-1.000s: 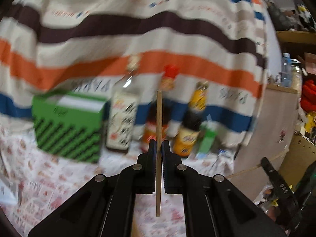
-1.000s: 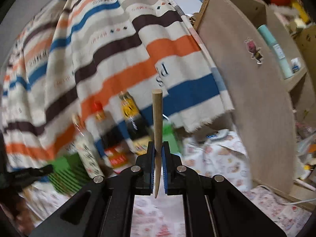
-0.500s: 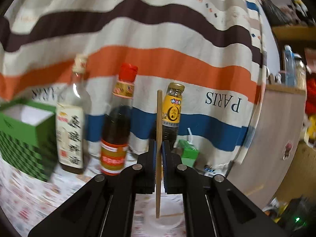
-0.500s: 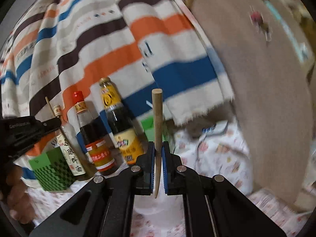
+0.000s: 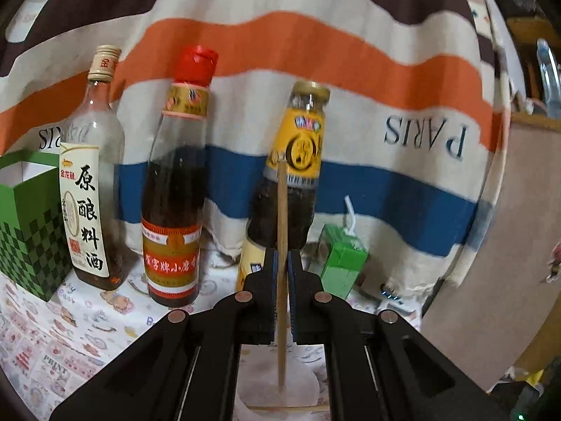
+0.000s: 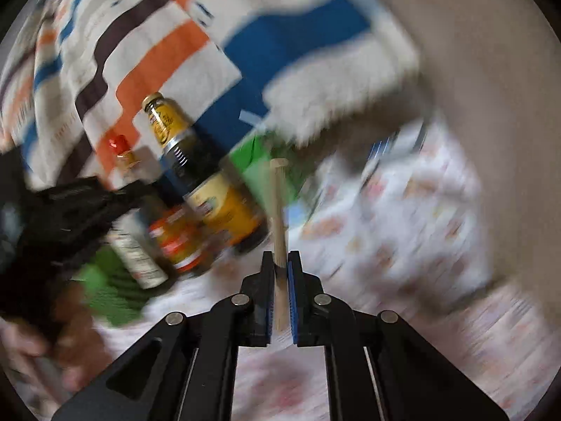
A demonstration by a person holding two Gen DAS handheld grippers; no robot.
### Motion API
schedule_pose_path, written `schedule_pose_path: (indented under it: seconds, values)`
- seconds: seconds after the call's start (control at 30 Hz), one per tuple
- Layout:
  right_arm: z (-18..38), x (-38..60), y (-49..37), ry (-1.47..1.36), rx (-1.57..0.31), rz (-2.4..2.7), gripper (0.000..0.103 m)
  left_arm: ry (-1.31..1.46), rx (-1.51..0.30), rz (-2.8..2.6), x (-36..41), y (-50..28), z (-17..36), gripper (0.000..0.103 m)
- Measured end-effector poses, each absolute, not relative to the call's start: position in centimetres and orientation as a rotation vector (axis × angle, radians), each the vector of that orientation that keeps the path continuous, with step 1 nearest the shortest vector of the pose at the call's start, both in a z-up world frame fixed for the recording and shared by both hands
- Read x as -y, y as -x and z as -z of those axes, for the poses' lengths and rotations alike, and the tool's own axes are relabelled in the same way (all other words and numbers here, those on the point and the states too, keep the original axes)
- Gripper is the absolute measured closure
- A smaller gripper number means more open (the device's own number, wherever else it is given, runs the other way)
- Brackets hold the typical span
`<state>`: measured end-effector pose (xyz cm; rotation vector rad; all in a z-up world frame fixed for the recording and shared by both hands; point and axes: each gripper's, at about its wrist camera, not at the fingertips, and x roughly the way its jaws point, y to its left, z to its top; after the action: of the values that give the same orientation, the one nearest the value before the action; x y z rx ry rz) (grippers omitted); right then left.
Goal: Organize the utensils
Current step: 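Lower both chopsticks into the clear cup and open both tools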
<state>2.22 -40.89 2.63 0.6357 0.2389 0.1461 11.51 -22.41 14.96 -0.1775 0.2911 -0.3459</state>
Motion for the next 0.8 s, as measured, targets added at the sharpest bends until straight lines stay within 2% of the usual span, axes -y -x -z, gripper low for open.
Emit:
schedule_pose_path:
  seconds: [0.4, 0.67, 0.7, 0.73, 0.77, 0.8]
  values:
    - [-1.0, 40.8, -3.5, -0.662, -0.311, -0.125, 0.093, 0.055, -0.494, 0.386, 24.6, -13.8, -10.9, 0.098]
    - [-0.4, 40.9, -4.2, -0.694, -0.362, -0.122, 0.093, 0.038, -0.495, 0.357, 23.6, -13.9, -10.7, 0.098]
    - [-0.3, 41.0, -4.2, -0.701, -0.367, -0.126, 0.091, 0.065, -0.511, 0.365, 23.1, -14.3, -10.7, 0.098]
    - [-0.4, 41.1, -4.3, -0.694, -0.371, -0.128, 0.082, 0.089, -0.528, 0.372, 22.7, -14.5, -10.6, 0.098]
    - [-0.4, 41.0, -4.3, -0.688, -0.374, -0.126, 0.067, 0.111, -0.544, 0.381, 22.3, -14.7, -10.6, 0.098]
    - [-0.4, 40.9, -4.3, -0.683, -0.375, -0.121, 0.06, 0.132, -0.556, 0.393, 21.9, -14.7, -10.6, 0.096]
